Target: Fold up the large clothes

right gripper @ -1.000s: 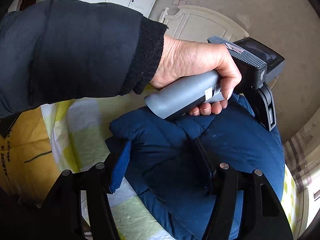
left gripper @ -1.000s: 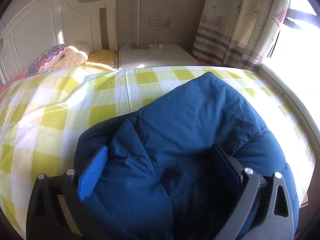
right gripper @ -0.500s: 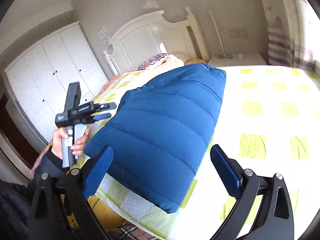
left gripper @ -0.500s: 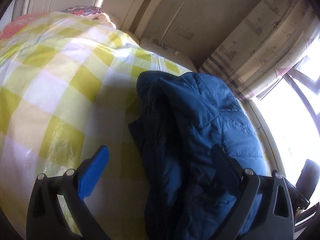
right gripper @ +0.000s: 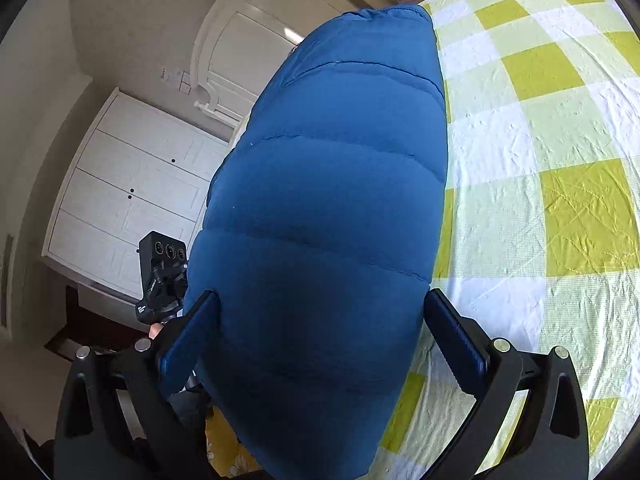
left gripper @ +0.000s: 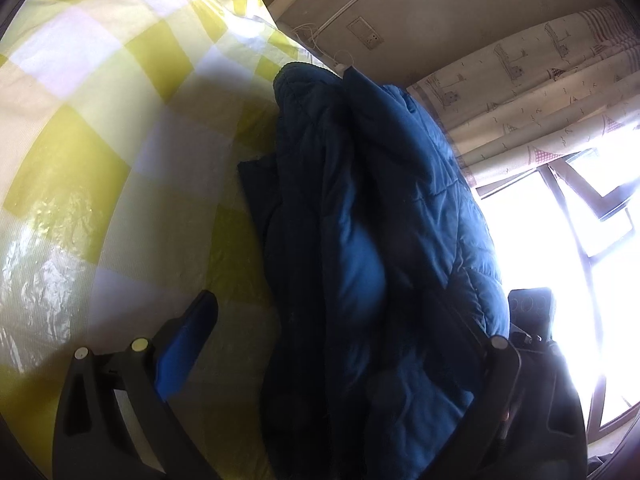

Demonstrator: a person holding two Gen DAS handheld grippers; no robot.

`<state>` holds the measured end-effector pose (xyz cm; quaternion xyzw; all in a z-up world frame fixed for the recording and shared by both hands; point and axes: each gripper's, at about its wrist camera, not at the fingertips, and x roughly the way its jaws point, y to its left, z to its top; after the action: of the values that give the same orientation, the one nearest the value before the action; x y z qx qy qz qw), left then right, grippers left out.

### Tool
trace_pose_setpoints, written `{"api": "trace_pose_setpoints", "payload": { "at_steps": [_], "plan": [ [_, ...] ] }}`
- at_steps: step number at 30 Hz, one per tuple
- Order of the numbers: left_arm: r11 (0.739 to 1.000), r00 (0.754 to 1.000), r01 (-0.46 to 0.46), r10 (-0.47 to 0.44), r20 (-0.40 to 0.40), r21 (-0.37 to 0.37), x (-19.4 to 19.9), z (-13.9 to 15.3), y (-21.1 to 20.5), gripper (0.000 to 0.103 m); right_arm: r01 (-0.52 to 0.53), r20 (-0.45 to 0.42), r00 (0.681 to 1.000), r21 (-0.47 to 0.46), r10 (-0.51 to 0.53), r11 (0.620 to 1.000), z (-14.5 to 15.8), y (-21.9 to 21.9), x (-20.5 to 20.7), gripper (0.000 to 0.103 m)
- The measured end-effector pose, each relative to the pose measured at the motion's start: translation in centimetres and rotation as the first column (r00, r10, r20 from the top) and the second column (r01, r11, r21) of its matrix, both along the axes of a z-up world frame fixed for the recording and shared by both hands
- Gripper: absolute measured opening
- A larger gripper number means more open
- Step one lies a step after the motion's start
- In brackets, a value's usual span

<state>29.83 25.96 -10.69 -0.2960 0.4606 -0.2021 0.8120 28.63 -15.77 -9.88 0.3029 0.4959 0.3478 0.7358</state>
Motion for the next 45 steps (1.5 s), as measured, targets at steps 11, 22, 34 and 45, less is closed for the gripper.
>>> {"api": "trace_pose_setpoints", "payload": {
  "at_steps": [11, 22, 34, 45],
  "plan": [
    [0.997, 0.998, 0.057, -0.057, -0.006, -0.043, 0.2, -0.2, -1.3, 0.101, -0.017, 0.027, 0.999, -0.014, 0.017, 1.000, 0.1, 1.9, 1.1, 0.099],
    [1.000, 0.987, 0.024, -0.021, 0.161, -0.017, -2.5, 1.9, -4.8, 0.036, 0.061, 0.307, 0.951, -0.047, -0.044, 0.997, 2.9, 2.5, -1.8, 0.079],
    [0.988, 0.912, 0.061, 0.003, 0.410, -0.144, 8.8, 13.1, -11.0, 0.035, 0.220, 0.592, 0.790, -0.032, -0.159, 0.975, 15.7, -5.0, 6.6, 0.076],
    [0.999, 0.983, 0.044, -0.037, 0.181, -0.032, 16.5, 1.9, -18.5, 0.042, 0.283, 0.226, 0.941, -0.110, -0.254, 0.953, 0.1, -13.0, 13.1, 0.080]
  ]
}}
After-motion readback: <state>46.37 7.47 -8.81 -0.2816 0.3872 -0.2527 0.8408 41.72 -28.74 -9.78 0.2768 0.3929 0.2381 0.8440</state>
